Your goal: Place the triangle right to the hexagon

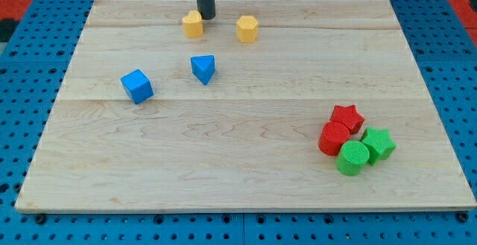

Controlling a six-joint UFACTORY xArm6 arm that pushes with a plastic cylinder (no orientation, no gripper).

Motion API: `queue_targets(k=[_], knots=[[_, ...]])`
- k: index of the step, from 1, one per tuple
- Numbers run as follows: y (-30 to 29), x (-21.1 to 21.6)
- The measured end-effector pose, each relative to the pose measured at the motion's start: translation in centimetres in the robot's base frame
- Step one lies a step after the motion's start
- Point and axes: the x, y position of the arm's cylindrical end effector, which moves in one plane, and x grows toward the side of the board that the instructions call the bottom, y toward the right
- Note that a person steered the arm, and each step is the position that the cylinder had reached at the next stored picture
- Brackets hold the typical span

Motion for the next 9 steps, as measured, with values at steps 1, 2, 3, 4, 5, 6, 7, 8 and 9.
queue_targets(k=[1, 2, 3, 4, 5, 6, 7, 8, 9], knots=[[-0.9, 0.6], [-1.0, -0.7], [4.2, 5.0], [5.8, 9.7], [11.3, 13.5], [15.3, 14.6], [15.3, 14.6], [15.5, 13.9], [22.9, 12.5]])
